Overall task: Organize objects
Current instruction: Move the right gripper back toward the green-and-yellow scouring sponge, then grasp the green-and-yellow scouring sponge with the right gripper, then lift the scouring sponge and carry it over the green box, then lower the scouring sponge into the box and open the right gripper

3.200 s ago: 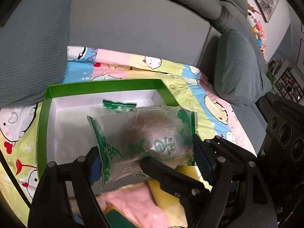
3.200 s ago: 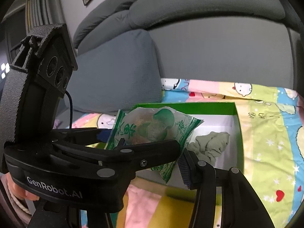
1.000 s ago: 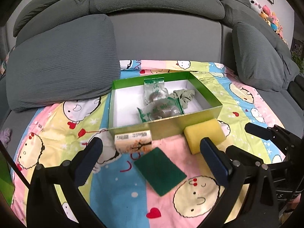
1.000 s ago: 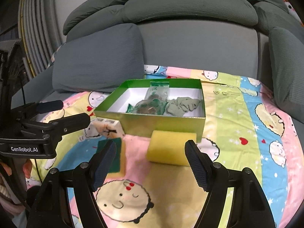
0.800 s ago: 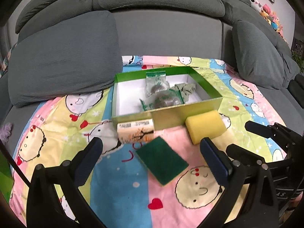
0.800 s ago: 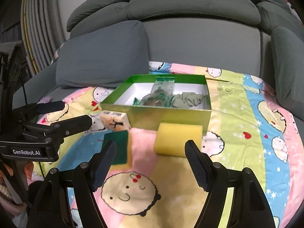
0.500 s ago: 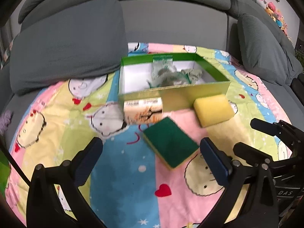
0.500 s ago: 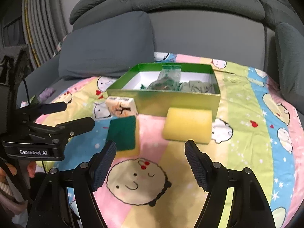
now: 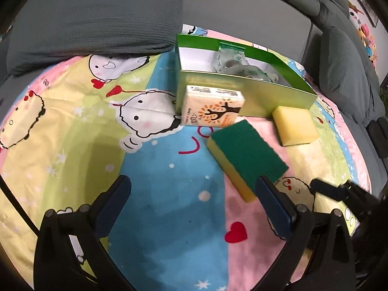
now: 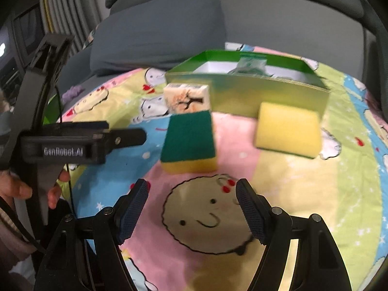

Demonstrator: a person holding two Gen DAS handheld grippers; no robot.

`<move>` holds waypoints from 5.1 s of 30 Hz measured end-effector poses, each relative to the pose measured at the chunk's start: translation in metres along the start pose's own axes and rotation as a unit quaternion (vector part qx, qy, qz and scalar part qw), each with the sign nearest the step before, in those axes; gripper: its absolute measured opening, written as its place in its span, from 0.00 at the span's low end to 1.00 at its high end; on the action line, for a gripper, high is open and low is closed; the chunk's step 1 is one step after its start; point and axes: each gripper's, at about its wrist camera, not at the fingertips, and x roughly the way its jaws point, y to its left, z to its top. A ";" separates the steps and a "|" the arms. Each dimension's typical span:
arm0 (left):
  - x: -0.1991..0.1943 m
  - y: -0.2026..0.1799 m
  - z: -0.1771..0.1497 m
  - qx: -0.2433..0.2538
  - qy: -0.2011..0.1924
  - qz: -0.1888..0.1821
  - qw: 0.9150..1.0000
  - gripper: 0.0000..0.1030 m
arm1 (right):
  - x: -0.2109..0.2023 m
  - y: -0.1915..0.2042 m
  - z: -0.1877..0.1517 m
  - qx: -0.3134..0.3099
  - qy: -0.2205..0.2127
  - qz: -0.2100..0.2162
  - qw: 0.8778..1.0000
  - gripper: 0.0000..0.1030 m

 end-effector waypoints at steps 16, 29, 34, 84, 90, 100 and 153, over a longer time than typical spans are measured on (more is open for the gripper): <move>0.041 -0.003 0.016 -0.024 0.037 -0.099 0.994 0.97 | 0.029 -0.015 0.006 -0.008 0.018 0.003 1.000 0.73; 0.056 -0.022 0.021 -0.014 0.049 -0.124 0.991 0.73 | 0.055 -0.024 0.024 -0.046 0.027 0.057 0.997 0.58; 0.057 -0.023 0.021 -0.018 0.049 -0.138 0.989 0.59 | 0.055 -0.016 0.020 -0.064 0.019 0.068 0.995 0.42; -0.079 -0.126 0.044 0.112 -0.097 -0.118 0.982 0.55 | -0.102 -0.027 0.024 -0.042 -0.160 0.055 0.985 0.36; -0.079 -0.138 0.059 0.126 -0.111 -0.123 0.978 0.55 | -0.111 -0.037 0.034 -0.040 -0.176 0.043 0.983 0.36; -0.073 -0.149 0.090 0.141 -0.128 -0.124 0.974 0.55 | -0.108 -0.053 0.063 -0.038 -0.193 0.030 0.980 0.36; 0.106 -0.043 0.180 -0.008 -0.001 -0.111 0.994 0.56 | 0.094 -0.088 0.161 -0.019 -0.013 0.037 0.999 0.36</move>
